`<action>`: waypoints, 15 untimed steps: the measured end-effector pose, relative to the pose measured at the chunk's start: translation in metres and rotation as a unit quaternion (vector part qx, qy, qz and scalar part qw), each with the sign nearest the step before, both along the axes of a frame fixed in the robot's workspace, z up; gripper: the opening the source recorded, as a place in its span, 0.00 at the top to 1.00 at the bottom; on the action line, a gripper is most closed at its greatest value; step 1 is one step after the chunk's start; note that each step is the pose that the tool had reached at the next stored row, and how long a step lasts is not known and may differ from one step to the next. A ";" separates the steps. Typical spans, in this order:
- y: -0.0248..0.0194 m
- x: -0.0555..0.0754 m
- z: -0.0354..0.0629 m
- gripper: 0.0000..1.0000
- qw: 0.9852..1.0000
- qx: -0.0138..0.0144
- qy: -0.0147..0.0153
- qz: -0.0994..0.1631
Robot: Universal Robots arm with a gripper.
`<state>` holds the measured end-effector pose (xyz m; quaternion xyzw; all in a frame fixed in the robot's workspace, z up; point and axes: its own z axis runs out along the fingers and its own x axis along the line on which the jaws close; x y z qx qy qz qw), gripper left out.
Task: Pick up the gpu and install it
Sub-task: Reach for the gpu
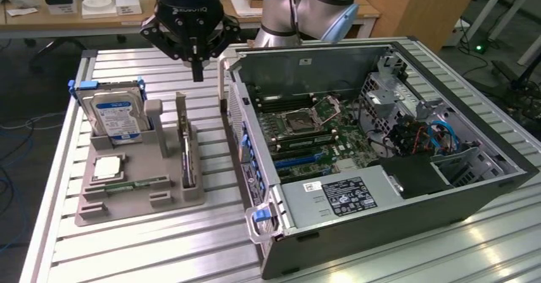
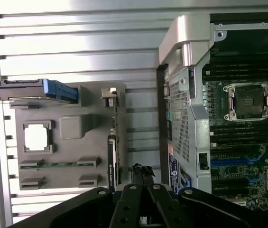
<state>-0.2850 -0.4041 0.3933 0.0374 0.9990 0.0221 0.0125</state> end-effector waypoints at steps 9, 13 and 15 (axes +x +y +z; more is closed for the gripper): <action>-0.0009 -0.013 0.0000 0.89 1.000 0.000 0.000 0.000; -0.0011 -0.017 0.0000 0.89 1.000 0.000 0.000 0.000; -0.0011 -0.018 0.0000 0.89 1.000 0.000 0.000 0.000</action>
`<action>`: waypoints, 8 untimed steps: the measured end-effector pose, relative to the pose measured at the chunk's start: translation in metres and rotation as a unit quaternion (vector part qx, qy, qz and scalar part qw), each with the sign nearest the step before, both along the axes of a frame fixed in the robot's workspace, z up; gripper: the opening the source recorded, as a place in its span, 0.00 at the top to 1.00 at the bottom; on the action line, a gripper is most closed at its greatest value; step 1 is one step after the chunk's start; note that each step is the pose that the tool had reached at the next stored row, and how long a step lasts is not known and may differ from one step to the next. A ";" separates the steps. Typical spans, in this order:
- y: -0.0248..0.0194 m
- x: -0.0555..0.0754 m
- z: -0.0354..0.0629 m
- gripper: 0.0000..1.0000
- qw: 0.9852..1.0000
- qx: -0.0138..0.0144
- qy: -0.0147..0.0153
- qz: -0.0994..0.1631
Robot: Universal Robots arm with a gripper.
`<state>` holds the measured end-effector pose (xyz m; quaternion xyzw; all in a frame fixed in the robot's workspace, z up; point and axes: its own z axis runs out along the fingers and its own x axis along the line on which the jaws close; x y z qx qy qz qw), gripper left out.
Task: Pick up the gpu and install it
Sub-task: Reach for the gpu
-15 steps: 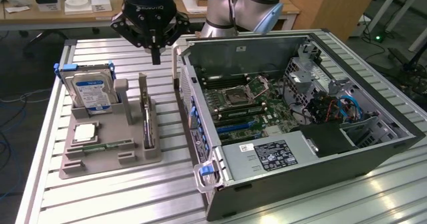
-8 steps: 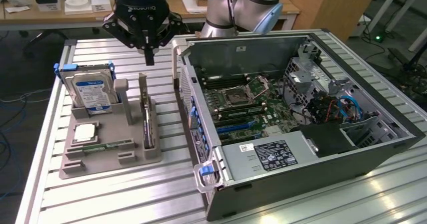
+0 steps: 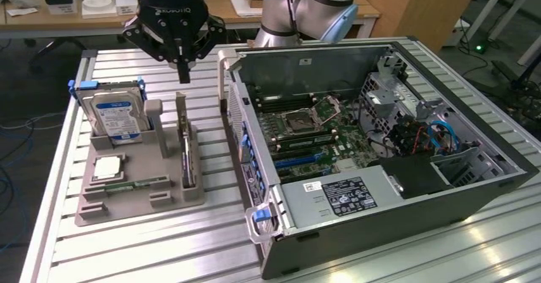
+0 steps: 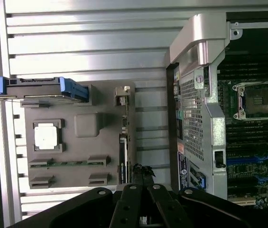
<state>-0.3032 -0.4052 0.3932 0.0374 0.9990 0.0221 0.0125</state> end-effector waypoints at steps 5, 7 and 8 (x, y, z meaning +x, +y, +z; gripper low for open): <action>0.0000 -0.005 0.0000 0.89 1.000 0.000 0.000 0.000; 0.0000 -0.005 0.0000 0.89 1.000 0.000 0.000 0.000; 0.0000 -0.005 0.0000 0.89 1.000 0.000 0.000 0.000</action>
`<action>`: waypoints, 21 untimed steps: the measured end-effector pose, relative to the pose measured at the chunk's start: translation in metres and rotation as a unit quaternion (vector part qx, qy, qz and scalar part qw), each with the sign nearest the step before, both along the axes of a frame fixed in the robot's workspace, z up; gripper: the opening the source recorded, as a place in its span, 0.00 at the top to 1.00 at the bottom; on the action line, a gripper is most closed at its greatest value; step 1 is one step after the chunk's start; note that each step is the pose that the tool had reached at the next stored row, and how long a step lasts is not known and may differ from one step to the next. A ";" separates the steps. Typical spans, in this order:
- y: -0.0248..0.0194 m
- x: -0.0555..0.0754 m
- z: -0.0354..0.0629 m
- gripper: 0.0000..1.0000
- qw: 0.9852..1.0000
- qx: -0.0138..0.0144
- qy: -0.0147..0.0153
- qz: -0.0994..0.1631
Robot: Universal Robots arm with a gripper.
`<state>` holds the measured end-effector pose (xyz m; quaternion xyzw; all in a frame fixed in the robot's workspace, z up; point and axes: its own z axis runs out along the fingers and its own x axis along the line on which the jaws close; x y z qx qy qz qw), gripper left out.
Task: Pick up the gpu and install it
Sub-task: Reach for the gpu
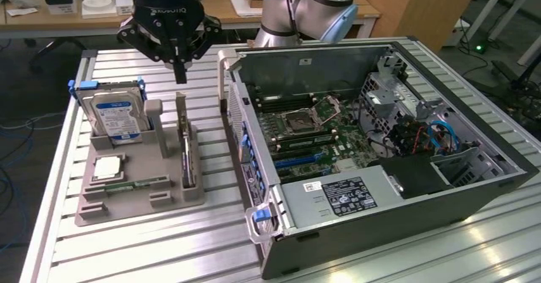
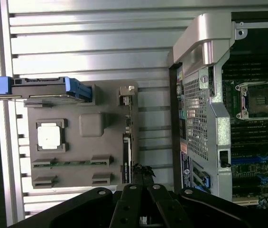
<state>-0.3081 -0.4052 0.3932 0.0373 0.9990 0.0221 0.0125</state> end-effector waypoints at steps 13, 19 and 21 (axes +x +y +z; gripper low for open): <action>0.0000 -0.004 0.0000 0.89 1.000 0.000 0.000 0.000; 0.0000 -0.010 0.0000 0.89 1.000 0.000 0.000 0.000; 0.0000 -0.012 0.0000 0.89 1.000 0.000 0.000 0.000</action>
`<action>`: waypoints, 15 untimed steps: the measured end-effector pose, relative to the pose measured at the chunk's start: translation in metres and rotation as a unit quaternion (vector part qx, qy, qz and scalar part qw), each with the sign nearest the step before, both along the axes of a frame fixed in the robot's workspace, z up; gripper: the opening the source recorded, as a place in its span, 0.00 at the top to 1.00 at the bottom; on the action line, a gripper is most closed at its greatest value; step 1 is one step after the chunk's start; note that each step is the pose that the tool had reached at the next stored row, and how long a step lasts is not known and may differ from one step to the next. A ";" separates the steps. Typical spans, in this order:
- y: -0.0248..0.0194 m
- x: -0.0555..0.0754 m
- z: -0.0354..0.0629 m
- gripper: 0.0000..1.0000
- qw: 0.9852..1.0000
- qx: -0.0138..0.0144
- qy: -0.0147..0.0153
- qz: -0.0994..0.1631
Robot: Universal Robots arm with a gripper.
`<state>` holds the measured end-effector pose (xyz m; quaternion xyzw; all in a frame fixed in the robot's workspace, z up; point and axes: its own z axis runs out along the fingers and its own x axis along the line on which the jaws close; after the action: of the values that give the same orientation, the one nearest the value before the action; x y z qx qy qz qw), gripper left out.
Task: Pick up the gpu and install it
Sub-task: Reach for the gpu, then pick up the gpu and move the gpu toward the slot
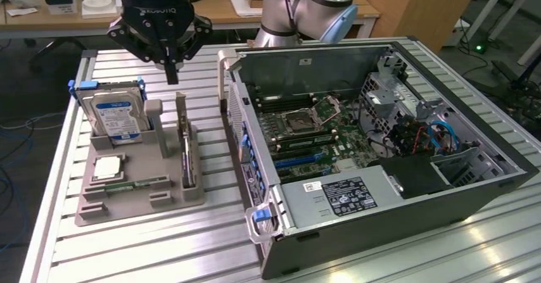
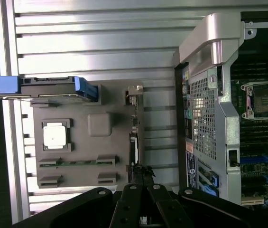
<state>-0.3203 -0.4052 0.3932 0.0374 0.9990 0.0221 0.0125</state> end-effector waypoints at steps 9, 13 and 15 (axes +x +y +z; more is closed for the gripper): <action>0.0000 -0.006 0.0000 0.89 1.000 0.000 0.000 0.000; 0.0000 -0.006 0.0001 0.89 1.000 0.000 0.000 0.000; 0.0000 -0.006 0.0000 0.89 1.000 0.000 0.000 0.000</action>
<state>-0.3261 -0.4051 0.3933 0.0374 0.9990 0.0221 0.0125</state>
